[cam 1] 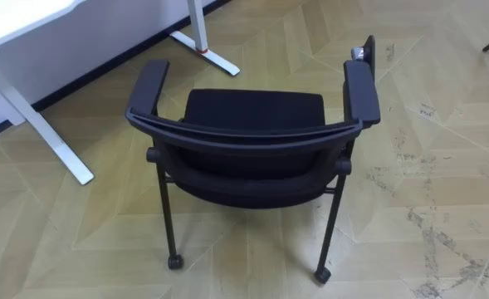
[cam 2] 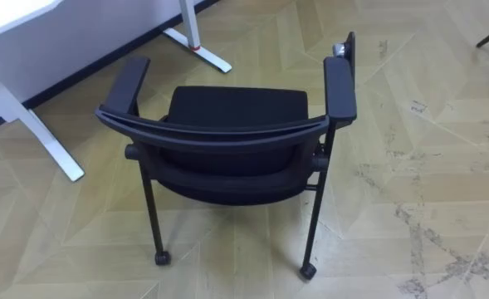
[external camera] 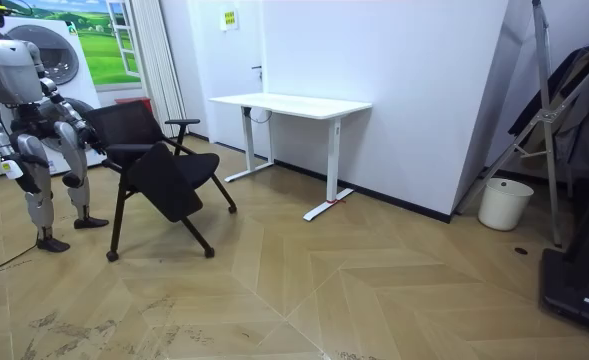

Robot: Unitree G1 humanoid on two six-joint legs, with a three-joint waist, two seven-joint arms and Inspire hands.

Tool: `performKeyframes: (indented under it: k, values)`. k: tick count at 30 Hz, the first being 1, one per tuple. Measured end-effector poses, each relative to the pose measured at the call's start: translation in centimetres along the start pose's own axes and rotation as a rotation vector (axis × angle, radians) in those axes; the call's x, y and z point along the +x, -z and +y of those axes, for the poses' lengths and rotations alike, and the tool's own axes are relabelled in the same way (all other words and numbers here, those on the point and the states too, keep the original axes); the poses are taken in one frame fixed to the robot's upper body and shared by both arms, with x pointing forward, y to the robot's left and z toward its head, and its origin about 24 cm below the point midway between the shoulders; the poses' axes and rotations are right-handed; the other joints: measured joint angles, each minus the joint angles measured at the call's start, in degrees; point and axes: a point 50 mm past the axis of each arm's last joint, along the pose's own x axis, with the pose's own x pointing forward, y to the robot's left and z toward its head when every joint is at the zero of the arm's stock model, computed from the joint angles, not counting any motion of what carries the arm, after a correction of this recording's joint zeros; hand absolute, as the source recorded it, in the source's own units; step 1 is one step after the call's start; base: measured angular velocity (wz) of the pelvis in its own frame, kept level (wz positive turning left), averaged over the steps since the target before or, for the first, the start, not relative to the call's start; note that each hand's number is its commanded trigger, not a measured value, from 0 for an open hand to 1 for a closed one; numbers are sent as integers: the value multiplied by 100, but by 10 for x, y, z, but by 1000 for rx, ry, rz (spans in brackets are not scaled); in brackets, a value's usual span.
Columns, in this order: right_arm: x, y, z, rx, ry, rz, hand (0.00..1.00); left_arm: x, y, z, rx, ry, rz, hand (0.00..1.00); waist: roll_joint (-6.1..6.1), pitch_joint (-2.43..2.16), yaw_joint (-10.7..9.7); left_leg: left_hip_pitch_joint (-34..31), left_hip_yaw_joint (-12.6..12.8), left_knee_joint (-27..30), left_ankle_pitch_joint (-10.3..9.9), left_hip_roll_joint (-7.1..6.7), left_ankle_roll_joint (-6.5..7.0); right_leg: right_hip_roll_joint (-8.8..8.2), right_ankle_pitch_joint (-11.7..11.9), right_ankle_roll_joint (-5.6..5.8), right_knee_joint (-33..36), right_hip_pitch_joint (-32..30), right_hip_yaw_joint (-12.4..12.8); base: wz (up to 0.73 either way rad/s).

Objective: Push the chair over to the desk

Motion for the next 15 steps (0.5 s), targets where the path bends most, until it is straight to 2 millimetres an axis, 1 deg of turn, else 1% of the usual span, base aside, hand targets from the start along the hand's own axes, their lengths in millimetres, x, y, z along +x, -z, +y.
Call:
performKeyframes:
  k: [3,4,7,8,15]
  values:
    - [0,-3,0,-20,14,-16,0,0,0,0,-4,-13,1,0,9,-6,-7,7,5,-13,0,0,-1,0,0,0,0,4,-3,0]
    - [0,-3,-2,-17,25,-20,0,0,1,0,-11,-16,1,0,-1,0,-10,7,5,-13,-1,0,-1,0,0,0,0,3,-2,0]
    - [0,-5,-4,-32,61,-29,0,0,3,2,-24,-27,8,0,6,-10,0,9,10,-13,-1,0,-2,-2,0,0,-1,10,-4,0]
    - [-1,-1,-6,-29,75,-21,0,0,3,2,-27,-29,9,0,9,-11,-10,8,9,-11,-1,-1,-1,-2,0,0,-1,23,-3,0]
    - [-1,0,-9,-1,116,-19,0,-1,7,4,-39,-46,30,0,10,-14,-43,12,2,17,-1,0,-1,-2,0,0,-1,39,0,0]
